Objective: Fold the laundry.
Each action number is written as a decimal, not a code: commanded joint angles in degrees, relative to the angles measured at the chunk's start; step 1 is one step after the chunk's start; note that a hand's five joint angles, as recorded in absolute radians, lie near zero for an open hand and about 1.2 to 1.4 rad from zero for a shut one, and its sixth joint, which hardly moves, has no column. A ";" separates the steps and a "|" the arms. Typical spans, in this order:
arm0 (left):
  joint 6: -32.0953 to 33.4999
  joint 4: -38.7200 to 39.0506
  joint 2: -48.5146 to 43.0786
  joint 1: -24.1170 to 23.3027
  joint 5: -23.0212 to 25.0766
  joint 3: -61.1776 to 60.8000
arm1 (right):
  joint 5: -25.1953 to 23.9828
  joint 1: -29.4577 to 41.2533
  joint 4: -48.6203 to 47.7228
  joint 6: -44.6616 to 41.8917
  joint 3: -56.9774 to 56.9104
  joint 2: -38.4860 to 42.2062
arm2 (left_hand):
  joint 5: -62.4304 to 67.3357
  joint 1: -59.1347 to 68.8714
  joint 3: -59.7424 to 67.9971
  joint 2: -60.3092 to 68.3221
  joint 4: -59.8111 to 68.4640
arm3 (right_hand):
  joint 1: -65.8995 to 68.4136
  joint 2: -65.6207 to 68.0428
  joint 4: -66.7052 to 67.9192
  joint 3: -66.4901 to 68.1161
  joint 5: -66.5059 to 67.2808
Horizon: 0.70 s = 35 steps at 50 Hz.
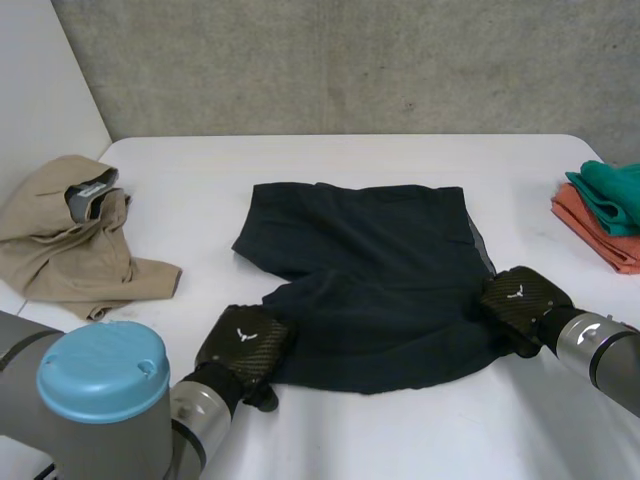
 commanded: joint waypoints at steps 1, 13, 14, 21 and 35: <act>5.95 2.95 -4.16 0.00 -1.54 1.49 | 0.59 0.10 0.46 2.09 0.94 -0.71 | 21.94 21.02 21.48 21.22 21.66 | 24.23 12.68 12.02 12.77 13.53; 8.76 -0.98 7.25 -0.79 -2.59 0.52 | 1.21 -0.34 5.99 5.09 2.88 -10.37 | 51.74 50.83 51.28 51.02 51.46 | 24.23 12.68 12.02 12.77 13.53; 9.11 -2.39 8.14 -0.88 -2.59 0.35 | 1.21 -0.34 8.79 4.56 2.88 -12.12 | 51.74 50.83 51.28 51.02 51.46 | 24.23 12.68 12.02 12.77 13.53; 15.35 -24.97 14.56 -2.64 -2.68 -0.71 | 1.73 -0.51 26.09 -1.05 2.88 -19.51 | 51.74 50.83 51.28 51.02 51.46 | 24.23 12.68 12.02 12.77 13.53; 16.23 -29.75 12.11 -5.37 -2.50 4.29 | 9.65 0.36 35.72 -11.26 2.17 -20.84 | 51.74 50.83 51.28 51.02 51.46 | 24.23 12.68 12.02 12.77 13.53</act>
